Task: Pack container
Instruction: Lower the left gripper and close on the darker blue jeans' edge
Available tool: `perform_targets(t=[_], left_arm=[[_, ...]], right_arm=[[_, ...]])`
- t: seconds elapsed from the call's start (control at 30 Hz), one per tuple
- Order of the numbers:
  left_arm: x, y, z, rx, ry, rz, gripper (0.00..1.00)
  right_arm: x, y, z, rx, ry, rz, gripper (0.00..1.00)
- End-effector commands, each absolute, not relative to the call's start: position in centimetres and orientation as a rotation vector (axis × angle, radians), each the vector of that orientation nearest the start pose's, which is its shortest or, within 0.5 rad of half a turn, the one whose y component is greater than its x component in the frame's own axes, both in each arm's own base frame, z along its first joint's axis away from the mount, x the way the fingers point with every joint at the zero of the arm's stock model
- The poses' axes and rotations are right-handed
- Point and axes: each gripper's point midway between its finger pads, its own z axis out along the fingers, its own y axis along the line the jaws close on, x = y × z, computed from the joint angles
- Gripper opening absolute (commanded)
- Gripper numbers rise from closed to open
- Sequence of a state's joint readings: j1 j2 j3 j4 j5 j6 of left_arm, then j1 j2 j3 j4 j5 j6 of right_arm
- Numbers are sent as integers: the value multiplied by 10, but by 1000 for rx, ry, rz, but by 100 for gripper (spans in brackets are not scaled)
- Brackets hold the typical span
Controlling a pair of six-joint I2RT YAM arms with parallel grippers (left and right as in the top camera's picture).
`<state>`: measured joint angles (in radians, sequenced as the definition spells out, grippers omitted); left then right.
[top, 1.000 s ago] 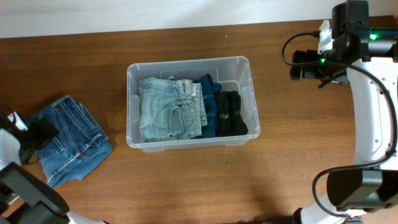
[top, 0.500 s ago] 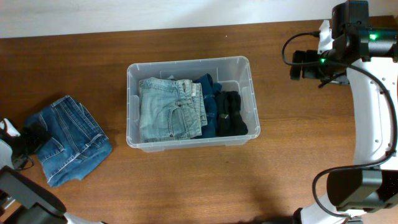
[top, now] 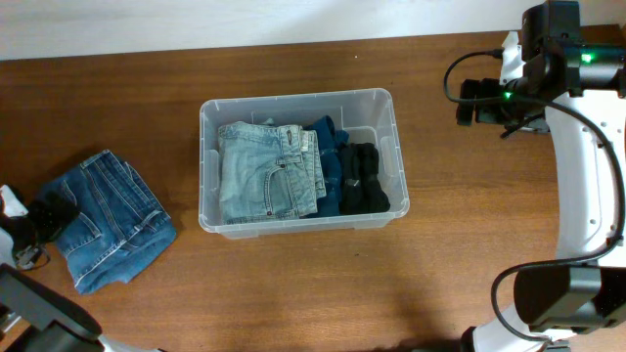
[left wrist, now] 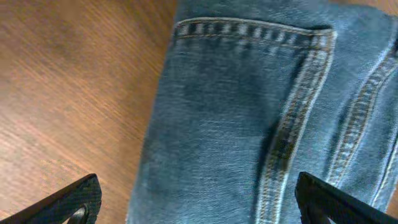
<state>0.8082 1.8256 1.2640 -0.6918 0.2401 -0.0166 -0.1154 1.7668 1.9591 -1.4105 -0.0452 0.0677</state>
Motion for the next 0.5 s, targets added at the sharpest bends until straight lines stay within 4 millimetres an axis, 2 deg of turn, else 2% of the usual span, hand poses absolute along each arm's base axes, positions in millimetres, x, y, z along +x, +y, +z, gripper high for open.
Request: perform_targets(t=[0.0,0.3,0.47], left_arm=[[303,261,56,-1044,2554,-170,99],[299,266,54,-1045,2573,-109,99],[297,264,44,-1048,2577,-104,99]], right_arm=[[383,-39,253,248,2760,43,99],[383,-39,253,248,2760,43,99],[383,-39,253,248,2760,43,99]])
